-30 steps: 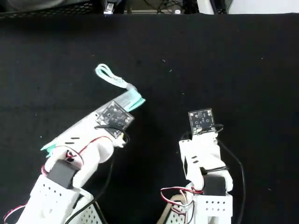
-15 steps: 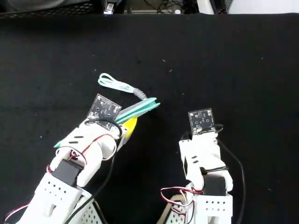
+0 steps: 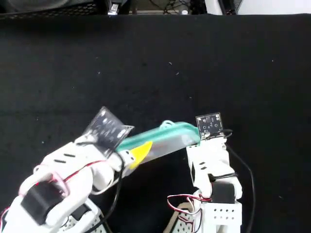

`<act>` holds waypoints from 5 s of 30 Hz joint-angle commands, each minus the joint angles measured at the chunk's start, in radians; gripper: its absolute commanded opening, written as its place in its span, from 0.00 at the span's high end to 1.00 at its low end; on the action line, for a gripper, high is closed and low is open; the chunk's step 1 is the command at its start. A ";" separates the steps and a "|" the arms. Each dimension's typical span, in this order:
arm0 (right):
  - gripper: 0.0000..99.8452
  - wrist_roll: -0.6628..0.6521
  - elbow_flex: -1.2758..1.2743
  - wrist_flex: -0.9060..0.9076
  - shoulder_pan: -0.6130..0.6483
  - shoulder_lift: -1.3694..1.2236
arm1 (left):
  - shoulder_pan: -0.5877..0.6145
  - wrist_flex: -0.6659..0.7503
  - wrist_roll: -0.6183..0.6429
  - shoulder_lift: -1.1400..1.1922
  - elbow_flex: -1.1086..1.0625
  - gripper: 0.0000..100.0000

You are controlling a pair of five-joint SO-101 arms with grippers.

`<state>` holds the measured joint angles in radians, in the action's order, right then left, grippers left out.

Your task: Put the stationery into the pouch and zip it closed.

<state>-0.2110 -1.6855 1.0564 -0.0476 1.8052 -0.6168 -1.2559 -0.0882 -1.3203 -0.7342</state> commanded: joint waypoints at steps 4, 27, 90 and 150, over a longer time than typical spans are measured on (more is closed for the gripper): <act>0.98 0.002 0.001 -0.018 -0.006 0.053 | 0.047 0.115 0.008 -0.011 -0.104 0.81; 0.99 0.002 0.389 0.132 -0.071 0.054 | 0.228 0.381 -0.361 -0.011 -0.654 0.97; 0.99 -0.032 0.249 0.107 -0.528 0.061 | 0.946 0.643 -0.229 -0.012 -0.765 0.97; 0.98 -0.034 0.001 -0.086 -0.296 0.061 | 0.753 0.173 -0.025 -0.012 -0.874 0.97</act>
<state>-0.2447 -1.6824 1.0978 -0.1626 1.8082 0.1458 -1.0656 -0.1204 -1.3341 -1.6349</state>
